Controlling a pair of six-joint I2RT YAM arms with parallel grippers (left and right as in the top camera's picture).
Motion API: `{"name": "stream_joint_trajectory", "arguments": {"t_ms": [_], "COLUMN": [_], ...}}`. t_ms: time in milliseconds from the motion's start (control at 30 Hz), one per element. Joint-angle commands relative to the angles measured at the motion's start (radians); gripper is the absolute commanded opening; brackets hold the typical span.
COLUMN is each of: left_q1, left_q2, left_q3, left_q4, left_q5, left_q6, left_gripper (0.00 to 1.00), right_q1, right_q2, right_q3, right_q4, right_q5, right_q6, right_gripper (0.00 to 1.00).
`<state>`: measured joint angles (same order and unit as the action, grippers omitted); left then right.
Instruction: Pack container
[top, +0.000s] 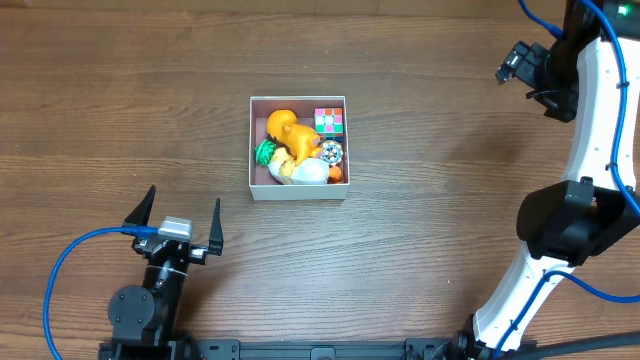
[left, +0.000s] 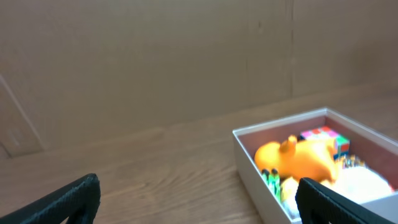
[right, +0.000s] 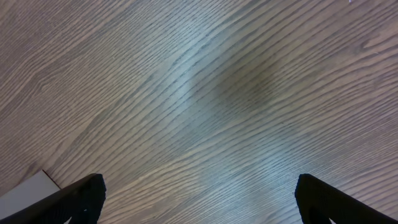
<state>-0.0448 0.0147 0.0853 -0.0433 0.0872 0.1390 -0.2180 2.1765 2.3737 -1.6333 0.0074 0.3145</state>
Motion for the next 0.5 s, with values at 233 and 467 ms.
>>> {"name": "stream_joint_trajectory", "arguments": {"t_ms": [233,467], "left_q1": [0.033,0.089], "left_q2": [-0.011,-0.011], "left_q3": [-0.081,-0.081], "left_q4": [0.065,-0.013], "left_q5": [0.015,0.014], "left_q6": [-0.066,-0.073], "left_gripper": [1.00,1.00], "right_q1": [0.000,0.000], "right_q2": [-0.006,-0.006], "right_q3": [0.000,0.000], "right_q4": [0.005,0.005], "right_q5": [0.005,0.005], "right_q6": [0.008,0.008], "right_gripper": [1.00,1.00]}}
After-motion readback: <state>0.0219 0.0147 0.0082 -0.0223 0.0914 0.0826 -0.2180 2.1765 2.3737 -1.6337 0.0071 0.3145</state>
